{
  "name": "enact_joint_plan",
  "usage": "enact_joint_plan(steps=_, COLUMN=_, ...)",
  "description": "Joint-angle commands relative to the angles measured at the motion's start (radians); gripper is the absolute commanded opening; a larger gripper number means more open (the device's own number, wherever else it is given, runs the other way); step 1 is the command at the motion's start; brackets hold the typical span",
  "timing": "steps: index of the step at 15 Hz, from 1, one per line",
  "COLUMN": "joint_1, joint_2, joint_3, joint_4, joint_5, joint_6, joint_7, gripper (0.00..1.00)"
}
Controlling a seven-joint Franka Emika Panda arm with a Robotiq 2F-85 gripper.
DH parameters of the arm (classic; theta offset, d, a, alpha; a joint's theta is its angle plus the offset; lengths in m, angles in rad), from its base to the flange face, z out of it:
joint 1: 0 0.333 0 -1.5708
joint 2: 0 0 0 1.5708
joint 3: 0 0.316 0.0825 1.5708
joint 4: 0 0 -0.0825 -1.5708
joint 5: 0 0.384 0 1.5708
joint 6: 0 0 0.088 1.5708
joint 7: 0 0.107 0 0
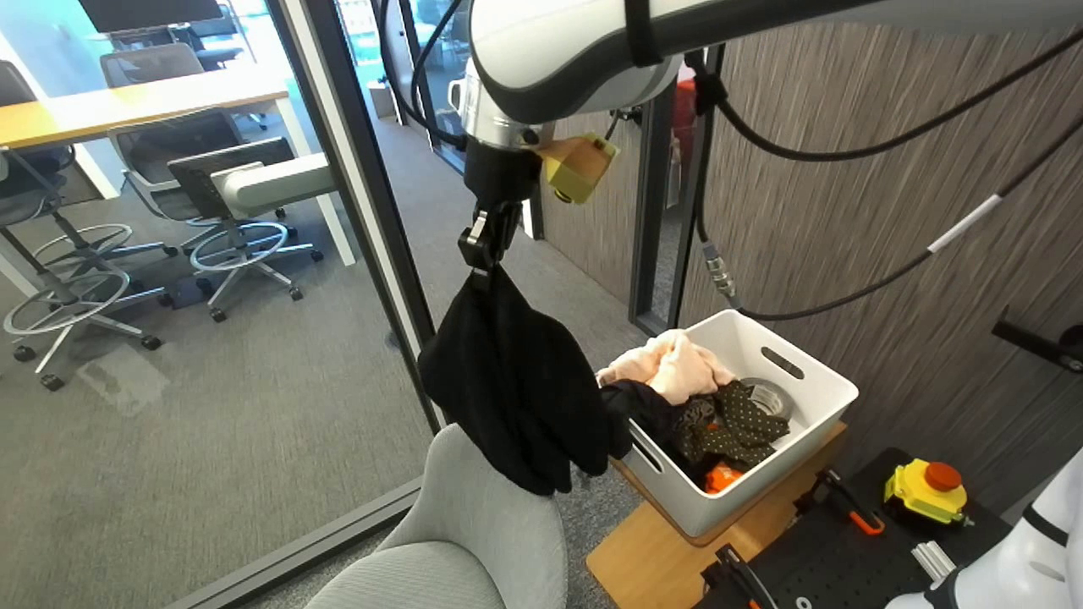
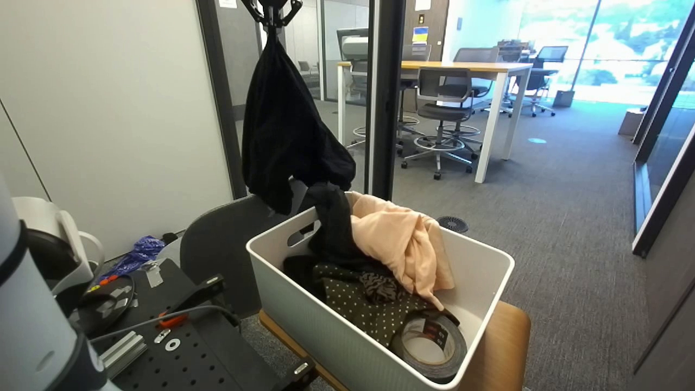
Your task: Put the black cloth on the backrest of the chair
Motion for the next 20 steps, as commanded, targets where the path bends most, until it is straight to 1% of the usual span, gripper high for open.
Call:
enact_joint_plan(steps=1, joint_1=0.003, joint_2=0.098, joint_3=0.023, joint_4=0.12, joint_5=-0.002, joint_6=-0.061, joint_7=-0.032, gripper=0.03)
enact_joint_plan(steps=4, joint_1=0.006, joint_2=0.171, joint_3=0.047, joint_4=0.148, joint_5=0.021, joint_6=-0.096, joint_7=-0.07, gripper=0.03)
enact_joint_plan(steps=7, joint_1=0.015, joint_2=0.227, joint_3=0.08, joint_4=0.148, joint_5=0.027, joint_6=-0.132, joint_7=-0.093, gripper=0.03)
enact_joint_plan(steps=9, joint_1=0.026, joint_2=0.263, joint_3=0.102, joint_4=0.143, joint_5=0.015, joint_6=-0.152, joint_7=-0.09, gripper=0.03)
enact_joint_plan(steps=13, joint_1=0.057, joint_2=0.344, joint_3=0.135, joint_4=0.171, joint_5=-0.006, joint_6=-0.204, joint_7=-0.07, gripper=0.03)
enact_joint_plan(steps=16, joint_1=0.076, joint_2=0.398, joint_3=0.147, joint_4=0.196, joint_5=-0.012, joint_6=-0.24, joint_7=-0.069, gripper=0.03)
enact_joint_plan(steps=20, joint_1=0.085, joint_2=0.465, joint_3=0.146, joint_4=0.242, joint_5=-0.018, joint_6=-0.279, joint_7=-0.071, gripper=0.03)
